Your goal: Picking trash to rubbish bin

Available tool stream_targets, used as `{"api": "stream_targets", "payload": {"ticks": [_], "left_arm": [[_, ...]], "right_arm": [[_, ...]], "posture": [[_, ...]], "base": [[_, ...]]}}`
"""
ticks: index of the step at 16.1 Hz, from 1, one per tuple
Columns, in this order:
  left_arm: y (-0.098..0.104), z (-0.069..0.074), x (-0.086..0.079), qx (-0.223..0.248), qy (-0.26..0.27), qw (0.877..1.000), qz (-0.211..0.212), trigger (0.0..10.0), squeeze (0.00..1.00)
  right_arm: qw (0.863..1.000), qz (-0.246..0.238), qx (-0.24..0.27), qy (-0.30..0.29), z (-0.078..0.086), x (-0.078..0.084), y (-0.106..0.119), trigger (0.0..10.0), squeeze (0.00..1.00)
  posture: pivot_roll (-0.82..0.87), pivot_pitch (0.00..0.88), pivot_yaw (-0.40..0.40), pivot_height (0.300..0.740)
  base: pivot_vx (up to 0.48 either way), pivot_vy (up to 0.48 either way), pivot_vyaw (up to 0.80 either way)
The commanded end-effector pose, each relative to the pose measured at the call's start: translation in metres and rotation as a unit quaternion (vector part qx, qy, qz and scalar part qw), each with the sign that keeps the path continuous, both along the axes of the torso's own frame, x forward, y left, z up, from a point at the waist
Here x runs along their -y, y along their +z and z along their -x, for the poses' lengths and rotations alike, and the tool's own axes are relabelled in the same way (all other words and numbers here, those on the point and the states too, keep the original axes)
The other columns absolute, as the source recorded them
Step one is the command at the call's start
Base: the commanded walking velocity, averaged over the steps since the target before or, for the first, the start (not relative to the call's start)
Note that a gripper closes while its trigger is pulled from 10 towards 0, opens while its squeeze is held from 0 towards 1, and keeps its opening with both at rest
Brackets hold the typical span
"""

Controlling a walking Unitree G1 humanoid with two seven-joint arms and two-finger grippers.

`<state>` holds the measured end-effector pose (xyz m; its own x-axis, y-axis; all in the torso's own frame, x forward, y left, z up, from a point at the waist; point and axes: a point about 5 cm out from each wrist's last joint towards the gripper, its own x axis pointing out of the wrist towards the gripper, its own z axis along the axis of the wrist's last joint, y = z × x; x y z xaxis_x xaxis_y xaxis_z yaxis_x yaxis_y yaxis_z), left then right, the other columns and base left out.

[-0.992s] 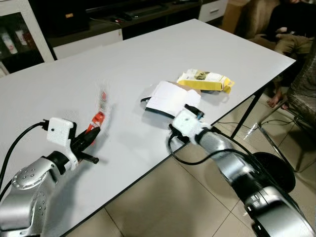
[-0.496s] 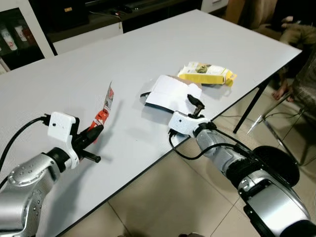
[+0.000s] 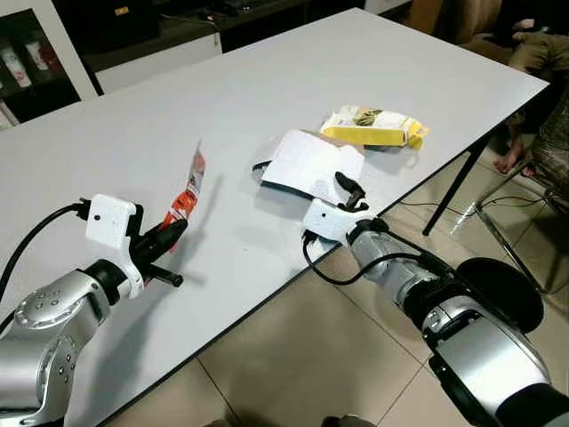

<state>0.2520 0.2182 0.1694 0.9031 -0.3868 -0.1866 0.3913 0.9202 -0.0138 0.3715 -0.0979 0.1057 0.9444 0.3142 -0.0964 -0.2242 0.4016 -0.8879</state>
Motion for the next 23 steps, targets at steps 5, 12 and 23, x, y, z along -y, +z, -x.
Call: {"api": "stream_targets", "payload": {"ticks": [5,12,23], "left_arm": [[0.006,-0.001,0.001,0.007,0.002,1.0,0.001,0.0,0.0],[0.004,-0.002,0.005,0.006,-0.002,1.0,0.004,0.0,0.0],[0.006,-0.011,0.017,0.026,-0.008,0.999,0.036,0.0,0.0]], "right_arm": [[1.0,0.003,0.014,0.015,-0.004,-0.005,0.01,0.0,0.0],[1.0,0.003,0.012,0.01,-0.005,-0.002,0.01,0.0,0.0],[0.998,0.028,0.063,-0.01,-0.008,0.005,0.017,0.0,0.0]], "posture": [[0.11,0.092,0.034,0.74],[0.11,0.085,0.035,0.74],[0.07,0.062,0.053,0.74]], "base": [[0.0,0.0,0.0],[0.0,0.0,0.0],[0.0,0.0,0.0]]}}
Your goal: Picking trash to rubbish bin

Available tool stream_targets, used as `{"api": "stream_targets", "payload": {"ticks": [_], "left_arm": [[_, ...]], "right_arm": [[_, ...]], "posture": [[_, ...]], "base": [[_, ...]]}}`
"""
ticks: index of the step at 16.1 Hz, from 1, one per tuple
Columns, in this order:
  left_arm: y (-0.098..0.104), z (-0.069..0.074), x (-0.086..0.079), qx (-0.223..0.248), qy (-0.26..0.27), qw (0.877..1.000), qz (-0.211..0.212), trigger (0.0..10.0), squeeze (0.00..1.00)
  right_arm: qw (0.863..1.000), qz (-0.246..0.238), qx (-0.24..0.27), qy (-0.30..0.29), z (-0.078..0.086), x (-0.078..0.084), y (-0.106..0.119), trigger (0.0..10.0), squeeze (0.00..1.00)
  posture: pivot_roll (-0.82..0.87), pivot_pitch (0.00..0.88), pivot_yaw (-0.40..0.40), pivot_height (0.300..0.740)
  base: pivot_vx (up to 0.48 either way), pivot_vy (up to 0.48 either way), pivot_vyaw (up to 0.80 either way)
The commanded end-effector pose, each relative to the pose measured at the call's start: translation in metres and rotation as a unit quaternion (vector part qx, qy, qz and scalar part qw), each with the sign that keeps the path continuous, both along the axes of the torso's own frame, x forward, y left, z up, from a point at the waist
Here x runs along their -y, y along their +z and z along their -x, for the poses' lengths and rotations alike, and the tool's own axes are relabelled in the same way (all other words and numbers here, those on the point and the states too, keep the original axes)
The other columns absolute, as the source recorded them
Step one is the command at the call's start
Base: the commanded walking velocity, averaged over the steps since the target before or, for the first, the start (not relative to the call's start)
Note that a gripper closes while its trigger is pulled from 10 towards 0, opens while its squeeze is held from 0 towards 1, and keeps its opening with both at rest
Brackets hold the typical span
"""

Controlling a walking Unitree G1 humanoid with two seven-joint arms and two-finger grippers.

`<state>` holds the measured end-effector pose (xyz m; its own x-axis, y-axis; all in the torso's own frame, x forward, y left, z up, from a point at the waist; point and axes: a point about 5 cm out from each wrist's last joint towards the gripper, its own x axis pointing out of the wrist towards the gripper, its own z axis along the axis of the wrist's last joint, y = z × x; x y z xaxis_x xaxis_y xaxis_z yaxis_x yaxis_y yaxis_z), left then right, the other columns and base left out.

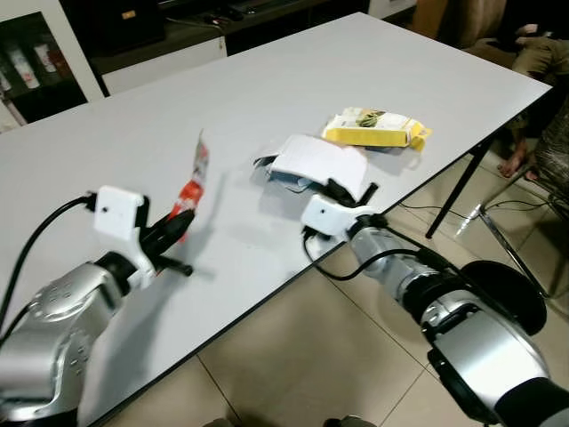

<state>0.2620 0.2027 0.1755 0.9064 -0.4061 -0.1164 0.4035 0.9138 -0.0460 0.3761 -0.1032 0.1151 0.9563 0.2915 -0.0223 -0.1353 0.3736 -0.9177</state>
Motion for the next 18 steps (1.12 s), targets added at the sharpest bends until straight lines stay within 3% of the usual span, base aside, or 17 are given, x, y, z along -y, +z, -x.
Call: {"api": "stream_targets", "payload": {"ticks": [1,3,6,9,12,15,18], "left_arm": [[0.0,-0.002,0.003,0.003,-0.004,1.0,0.01,0.0,0.0],[0.0,-0.004,0.005,0.005,-0.008,1.0,0.016,0.0,0.0],[-0.001,-0.006,0.008,0.012,-0.01,1.0,0.024,0.0,0.0],[-0.001,-0.01,0.008,0.028,0.0,0.999,0.036,0.0,0.0],[0.001,-0.012,0.009,0.05,0.014,0.998,0.048,0.0,0.0],[-0.004,-0.015,0.014,0.052,0.017,0.997,0.052,0.0,0.0],[-0.007,-0.013,0.018,0.055,0.012,0.997,0.047,0.0,0.0]], "right_arm": [[1.0,0.013,0.025,0.0,-0.004,0.0,0.009,0.0,0.0],[0.999,0.02,0.039,0.002,-0.004,0.001,0.011,0.0,0.0],[0.994,0.021,0.104,0.027,-0.003,-0.004,0.021,0.0,0.0],[0.981,-0.006,0.182,0.068,0.007,-0.013,0.028,0.0,0.0],[0.97,-0.044,0.226,0.072,0.012,-0.009,0.038,0.0,0.0],[0.981,-0.054,0.18,0.051,0.015,-0.001,0.021,0.0,0.0],[0.981,-0.085,0.167,0.048,0.021,0.001,0.017,0.0,0.0]], "posture": [[0.07,0.062,0.054,0.74],[0.06,0.053,0.057,0.74],[0.05,0.038,0.061,0.74],[0.03,0.023,0.061,0.74],[0.02,0.008,0.059,0.74],[0.0,0.0,0.057,0.74],[0.0,0.0,0.047,0.74]], "base": [[0.0,0.0,0.0],[0.0,0.0,0.0],[0.0,0.0,0.0],[0.0,0.0,0.0],[0.0,0.0,0.0],[0.0,0.0,0.0],[0.0,0.0,0.0]]}}
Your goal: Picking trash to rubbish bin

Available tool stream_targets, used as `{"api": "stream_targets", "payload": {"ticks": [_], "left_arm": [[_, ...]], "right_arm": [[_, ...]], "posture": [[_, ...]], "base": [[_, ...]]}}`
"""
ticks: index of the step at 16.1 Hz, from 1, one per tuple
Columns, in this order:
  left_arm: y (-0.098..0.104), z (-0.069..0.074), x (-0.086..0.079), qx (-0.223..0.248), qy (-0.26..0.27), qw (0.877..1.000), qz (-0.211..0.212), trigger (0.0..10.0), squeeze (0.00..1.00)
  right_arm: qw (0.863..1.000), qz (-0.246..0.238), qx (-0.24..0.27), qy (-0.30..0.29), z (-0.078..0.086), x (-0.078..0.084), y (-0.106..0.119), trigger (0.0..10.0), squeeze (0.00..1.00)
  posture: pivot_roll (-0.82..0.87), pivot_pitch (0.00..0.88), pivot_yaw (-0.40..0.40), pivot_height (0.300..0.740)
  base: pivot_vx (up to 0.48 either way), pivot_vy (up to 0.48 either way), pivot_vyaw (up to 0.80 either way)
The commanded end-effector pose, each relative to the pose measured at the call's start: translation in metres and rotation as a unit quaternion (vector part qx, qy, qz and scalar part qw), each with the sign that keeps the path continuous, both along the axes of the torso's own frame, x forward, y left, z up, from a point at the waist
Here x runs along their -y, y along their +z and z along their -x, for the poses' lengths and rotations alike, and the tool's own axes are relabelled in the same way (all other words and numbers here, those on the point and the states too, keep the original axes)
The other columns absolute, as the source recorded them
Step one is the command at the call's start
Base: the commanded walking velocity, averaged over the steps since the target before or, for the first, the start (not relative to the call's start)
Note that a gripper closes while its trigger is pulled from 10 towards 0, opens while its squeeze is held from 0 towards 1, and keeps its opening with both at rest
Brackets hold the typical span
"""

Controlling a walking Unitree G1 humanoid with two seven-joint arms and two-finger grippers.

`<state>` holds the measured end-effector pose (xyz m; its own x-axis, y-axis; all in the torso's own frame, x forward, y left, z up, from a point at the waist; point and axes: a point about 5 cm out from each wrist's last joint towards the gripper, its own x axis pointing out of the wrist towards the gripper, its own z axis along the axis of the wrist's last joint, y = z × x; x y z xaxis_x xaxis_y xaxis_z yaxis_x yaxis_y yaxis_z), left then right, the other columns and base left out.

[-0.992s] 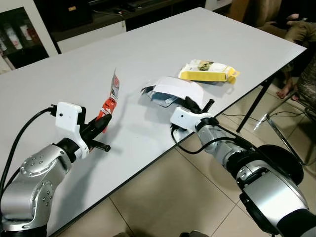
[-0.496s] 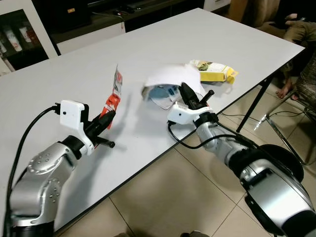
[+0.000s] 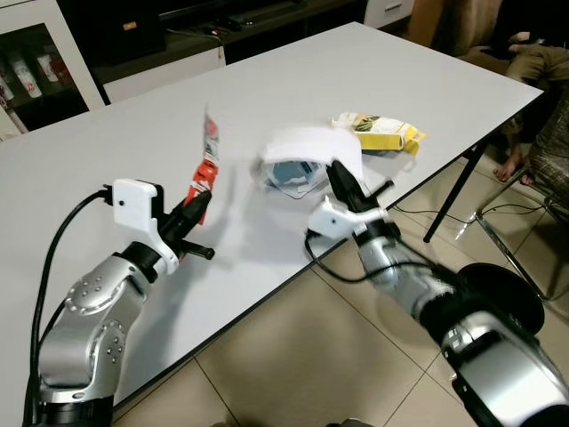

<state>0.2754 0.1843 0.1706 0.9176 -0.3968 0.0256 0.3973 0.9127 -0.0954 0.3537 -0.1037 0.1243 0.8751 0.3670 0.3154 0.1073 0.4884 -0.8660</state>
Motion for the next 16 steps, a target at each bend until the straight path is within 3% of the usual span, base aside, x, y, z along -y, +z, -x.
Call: {"api": "stream_targets", "payload": {"ticks": [1,3,4,6,7,8,9,11,13,16], "left_arm": [[-0.003,0.002,-0.001,0.002,0.011,1.0,-0.004,0.0,0.0],[-0.004,0.002,-0.002,0.003,0.019,1.0,-0.001,0.0,0.0],[-0.005,0.003,0.002,0.0,0.031,0.999,0.018,0.0,0.0],[-0.006,0.001,0.008,0.004,0.034,0.999,0.016,0.0,0.0],[-0.011,-0.004,0.013,0.0,0.052,0.999,0.015,4.1,0.0],[-0.016,-0.008,0.018,-0.009,0.064,0.998,0.008,10.0,0.0],[-0.018,-0.009,0.02,-0.013,0.066,0.998,0.004,10.0,0.0],[-0.033,-0.007,0.026,-0.035,0.074,0.996,-0.02,10.0,0.0],[-0.037,-0.003,0.027,-0.022,0.08,0.994,-0.067,10.0,0.0],[-0.042,0.001,0.031,-0.024,0.064,0.994,-0.085,10.0,0.0]], "right_arm": [[0.999,-0.05,0.012,0.001,0.002,0.006,0.01,0.0,0.0],[0.995,-0.098,0.017,0.009,0.006,0.012,0.017,0.0,0.0],[0.984,-0.176,0.036,0.004,0.012,0.026,0.037,0.0,0.0],[0.972,-0.231,0.041,0.003,0.02,0.037,0.051,0.0,0.0],[0.96,-0.279,0.024,-0.006,0.028,0.046,0.056,0.0,0.0],[0.95,-0.313,0.007,-0.019,0.036,0.054,0.058,9.0,0.0],[0.945,-0.325,-0.001,-0.022,0.04,0.057,0.057,10.0,0.0],[0.941,-0.332,-0.05,-0.04,0.061,0.067,0.045,10.0,0.0],[0.941,-0.324,-0.083,-0.058,0.082,0.073,0.033,10.0,0.0],[0.93,-0.332,-0.125,-0.098,0.107,0.078,0.019,10.0,0.0]], "posture": [[0.0,0.0,0.046,0.74],[-0.01,0.0,0.046,0.74],[-0.03,0.0,0.045,0.74],[-0.04,0.0,0.044,0.74],[-0.08,0.0,0.046,0.74],[-0.09,0.0,0.044,0.74],[-0.09,0.0,0.044,0.74],[-0.11,0.0,0.031,0.74],[-0.11,0.0,0.021,0.74],[-0.12,0.0,0.023,0.74]], "base": [[0.0,0.0,0.0],[0.0,0.0,0.0],[0.0,0.0,0.0],[0.0,0.0,0.0],[0.0,0.0,0.0],[0.0,0.0,0.0],[0.0,0.0,0.0],[0.0,0.0,0.0],[0.0,0.0,0.0],[0.0,0.0,0.0]]}}
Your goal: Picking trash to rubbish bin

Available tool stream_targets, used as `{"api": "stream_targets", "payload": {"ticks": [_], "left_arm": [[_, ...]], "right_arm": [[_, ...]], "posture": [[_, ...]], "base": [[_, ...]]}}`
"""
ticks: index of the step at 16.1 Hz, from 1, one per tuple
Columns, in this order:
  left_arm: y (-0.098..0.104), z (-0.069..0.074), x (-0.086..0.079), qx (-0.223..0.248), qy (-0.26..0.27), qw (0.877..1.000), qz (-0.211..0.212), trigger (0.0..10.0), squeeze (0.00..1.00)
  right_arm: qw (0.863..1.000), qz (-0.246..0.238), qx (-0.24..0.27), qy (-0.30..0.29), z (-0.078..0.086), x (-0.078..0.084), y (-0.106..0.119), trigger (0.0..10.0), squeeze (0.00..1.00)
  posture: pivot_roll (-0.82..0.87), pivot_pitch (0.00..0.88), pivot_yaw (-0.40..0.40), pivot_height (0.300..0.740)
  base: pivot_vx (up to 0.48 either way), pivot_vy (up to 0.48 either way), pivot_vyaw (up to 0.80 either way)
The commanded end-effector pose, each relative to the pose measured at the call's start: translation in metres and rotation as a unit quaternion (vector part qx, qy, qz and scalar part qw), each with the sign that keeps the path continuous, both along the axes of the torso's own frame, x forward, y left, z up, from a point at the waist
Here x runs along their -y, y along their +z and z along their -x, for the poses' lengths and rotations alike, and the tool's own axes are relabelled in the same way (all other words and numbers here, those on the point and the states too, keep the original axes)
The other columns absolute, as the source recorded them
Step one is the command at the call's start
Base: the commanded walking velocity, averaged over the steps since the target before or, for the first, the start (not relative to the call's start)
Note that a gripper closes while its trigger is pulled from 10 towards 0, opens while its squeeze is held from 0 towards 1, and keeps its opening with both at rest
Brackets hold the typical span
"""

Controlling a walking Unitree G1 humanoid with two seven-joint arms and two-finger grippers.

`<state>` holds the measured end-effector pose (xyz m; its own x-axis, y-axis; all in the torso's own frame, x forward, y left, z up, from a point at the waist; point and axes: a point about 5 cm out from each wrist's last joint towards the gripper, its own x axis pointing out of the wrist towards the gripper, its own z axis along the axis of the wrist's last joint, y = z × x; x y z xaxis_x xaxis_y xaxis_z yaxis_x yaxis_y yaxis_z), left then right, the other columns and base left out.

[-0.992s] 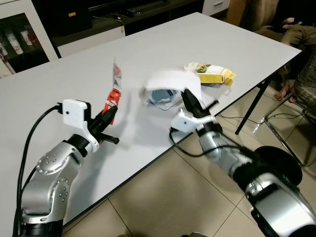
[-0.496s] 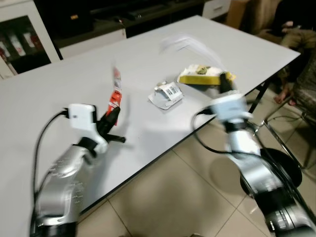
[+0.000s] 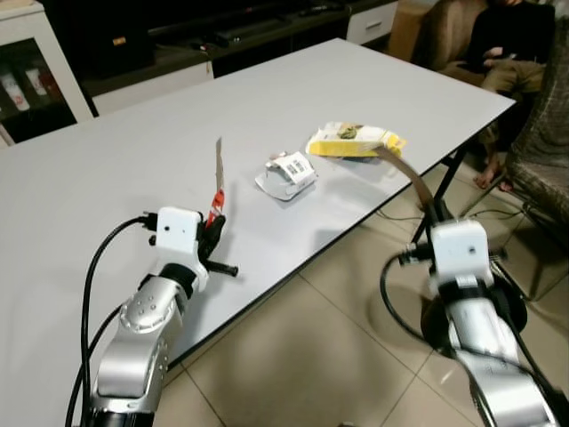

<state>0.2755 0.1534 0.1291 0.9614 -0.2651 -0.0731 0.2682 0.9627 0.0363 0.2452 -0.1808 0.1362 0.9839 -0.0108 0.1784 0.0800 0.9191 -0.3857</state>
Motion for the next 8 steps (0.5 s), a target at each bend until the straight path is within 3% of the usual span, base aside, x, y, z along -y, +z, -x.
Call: {"api": "stream_targets", "payload": {"ticks": [1,3,5,8], "left_arm": [[-0.002,0.003,0.003,0.002,-0.013,1.0,-0.015,10.0,0.0],[-0.001,0.003,0.003,0.007,-0.005,1.0,-0.013,10.0,0.0],[0.0,0.001,0.002,0.013,0.008,1.0,-0.011,10.0,0.0],[0.001,0.0,-0.002,0.02,0.025,0.999,-0.01,10.0,0.0]], "right_arm": [[1.0,-0.009,-0.01,-0.011,0.005,0.001,0.001,10.0,0.0],[1.0,-0.009,-0.018,-0.014,0.007,-0.001,-0.003,10.0,0.0],[1.0,-0.003,-0.008,-0.005,-0.001,-0.005,0.003,10.0,0.0],[0.999,0.003,0.029,0.031,-0.034,-0.013,0.026,10.0,0.0]], "posture": [[-0.11,0.0,0.022,0.74],[-0.11,0.0,0.022,0.74],[-0.11,0.0,0.013,0.74],[-0.1,0.0,0.001,0.74]], "base": [[0.0,0.0,0.0],[0.0,0.0,0.0],[0.0,0.0,0.0],[0.0,0.0,0.0]]}}
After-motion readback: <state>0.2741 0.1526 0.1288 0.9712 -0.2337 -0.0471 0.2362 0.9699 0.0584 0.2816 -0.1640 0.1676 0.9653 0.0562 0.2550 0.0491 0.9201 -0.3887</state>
